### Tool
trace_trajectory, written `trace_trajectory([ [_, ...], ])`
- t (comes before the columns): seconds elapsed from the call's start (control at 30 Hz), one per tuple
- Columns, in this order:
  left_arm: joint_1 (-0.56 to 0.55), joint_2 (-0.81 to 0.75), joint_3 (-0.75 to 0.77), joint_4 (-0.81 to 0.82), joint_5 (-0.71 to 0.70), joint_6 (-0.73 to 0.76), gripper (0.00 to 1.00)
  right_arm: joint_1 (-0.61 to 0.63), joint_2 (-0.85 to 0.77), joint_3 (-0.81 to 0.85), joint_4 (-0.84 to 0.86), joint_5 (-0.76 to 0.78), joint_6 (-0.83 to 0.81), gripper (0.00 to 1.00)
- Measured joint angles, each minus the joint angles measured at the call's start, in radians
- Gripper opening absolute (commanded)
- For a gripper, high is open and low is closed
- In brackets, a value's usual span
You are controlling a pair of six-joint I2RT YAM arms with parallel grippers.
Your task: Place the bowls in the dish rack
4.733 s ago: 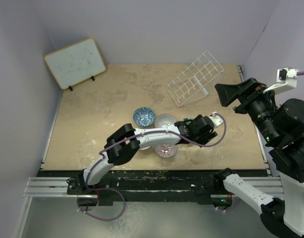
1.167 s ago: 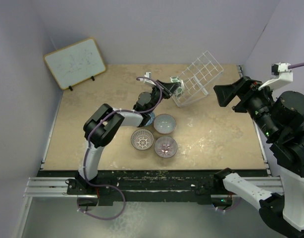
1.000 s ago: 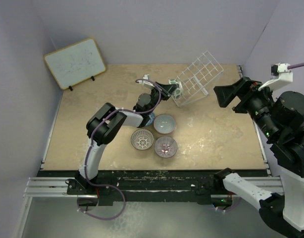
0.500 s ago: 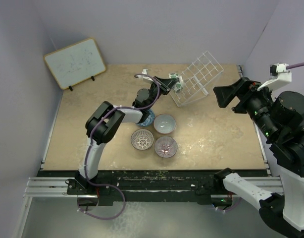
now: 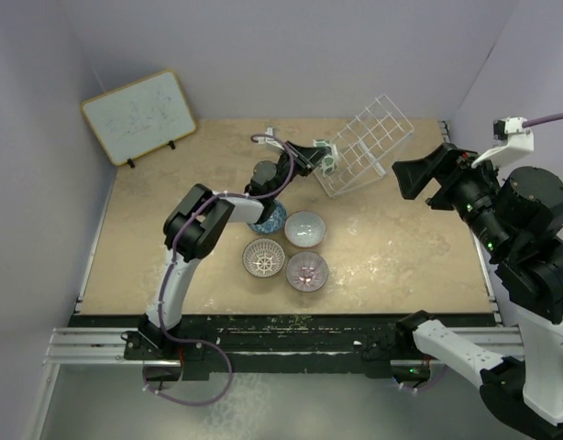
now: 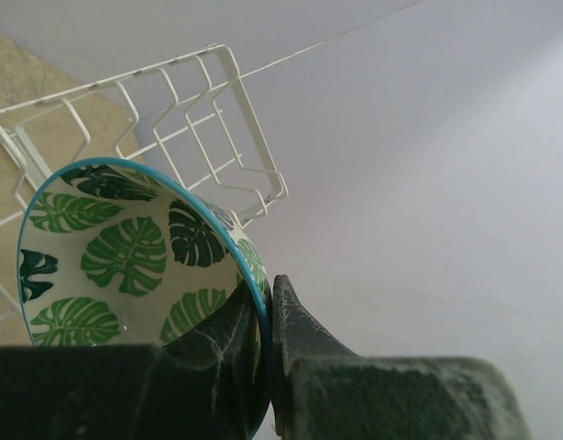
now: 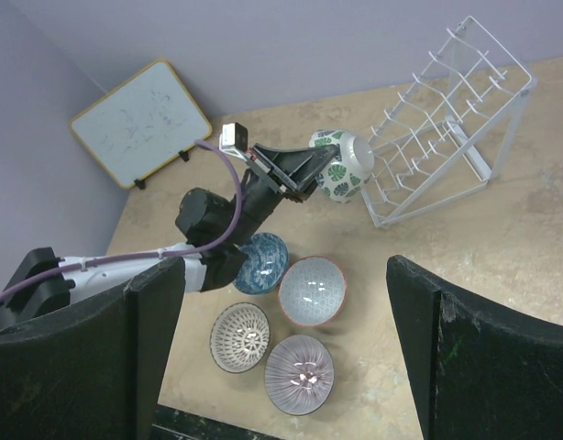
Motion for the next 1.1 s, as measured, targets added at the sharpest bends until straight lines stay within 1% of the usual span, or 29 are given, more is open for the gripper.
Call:
trace_trajectory([
  [0.13,-0.007,0.000,0.000,0.004,-0.005,-0.004,0.00,0.000,0.000,0.000,0.000,0.000,0.000,0.93],
  [0.27,-0.016,0.003,0.001,0.012,-0.040,-0.026,0.00,0.000,0.000,0.000,0.000,0.000,0.000,0.93],
  [0.43,-0.036,0.042,0.038,0.026,-0.108,-0.066,0.00,0.000,0.000,0.000,0.000,0.000,0.000,0.93],
  [0.63,-0.067,0.061,0.083,-0.002,-0.193,-0.086,0.00,0.000,0.004,0.000,0.000,-0.001,-0.010,0.94],
  [0.9,-0.113,0.063,0.087,-0.032,-0.338,-0.117,0.00,0.000,0.006,0.000,-0.001,-0.001,-0.030,0.94],
  [1.1,-0.124,0.119,0.146,0.005,-0.386,-0.157,0.00,0.000,0.006,0.000,-0.002,-0.002,-0.042,0.94],
])
